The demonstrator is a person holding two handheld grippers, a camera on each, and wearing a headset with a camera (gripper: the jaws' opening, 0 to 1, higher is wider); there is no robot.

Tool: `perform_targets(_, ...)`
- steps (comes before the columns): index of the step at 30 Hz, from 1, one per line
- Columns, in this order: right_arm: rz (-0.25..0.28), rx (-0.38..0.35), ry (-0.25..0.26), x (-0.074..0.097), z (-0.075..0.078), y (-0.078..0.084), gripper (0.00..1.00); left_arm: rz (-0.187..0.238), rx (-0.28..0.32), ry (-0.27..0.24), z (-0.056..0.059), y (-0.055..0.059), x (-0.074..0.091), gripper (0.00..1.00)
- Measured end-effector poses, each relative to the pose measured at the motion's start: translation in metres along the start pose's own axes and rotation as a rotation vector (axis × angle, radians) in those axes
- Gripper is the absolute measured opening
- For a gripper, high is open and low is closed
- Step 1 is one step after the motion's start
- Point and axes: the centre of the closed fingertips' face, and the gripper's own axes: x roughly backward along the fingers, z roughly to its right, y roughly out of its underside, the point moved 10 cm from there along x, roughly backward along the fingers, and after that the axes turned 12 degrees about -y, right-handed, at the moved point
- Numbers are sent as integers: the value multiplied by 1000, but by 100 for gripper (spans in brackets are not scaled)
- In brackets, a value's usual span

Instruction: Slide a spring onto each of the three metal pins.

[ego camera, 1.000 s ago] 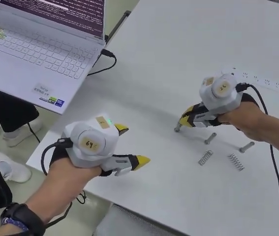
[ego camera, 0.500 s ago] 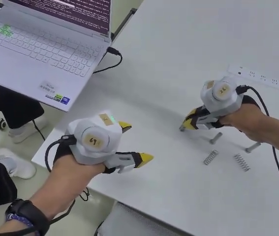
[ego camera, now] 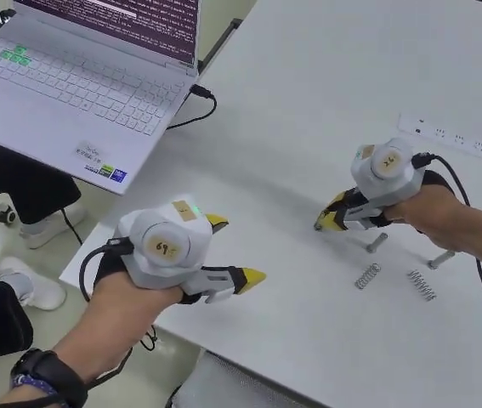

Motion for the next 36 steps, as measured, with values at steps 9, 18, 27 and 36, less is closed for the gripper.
perform_targets(9, 31, -17, 38, 14, -7, 2, 23, 8, -10, 8, 3, -5, 0, 52)
perform_targets(18, 112, -48, 81, 27, -16, 10, 27, 23, -6, 4, 5, -11, 2, 52)
perform_targets(27, 177, -79, 119, 40, -25, 19, 30, 28, -15, 8, 8, -12, 5, 52)
perform_targets(36, 230, -118, 156, 53, -41, 29, 33, 35, -21, 11, 9, -14, 8, 52)
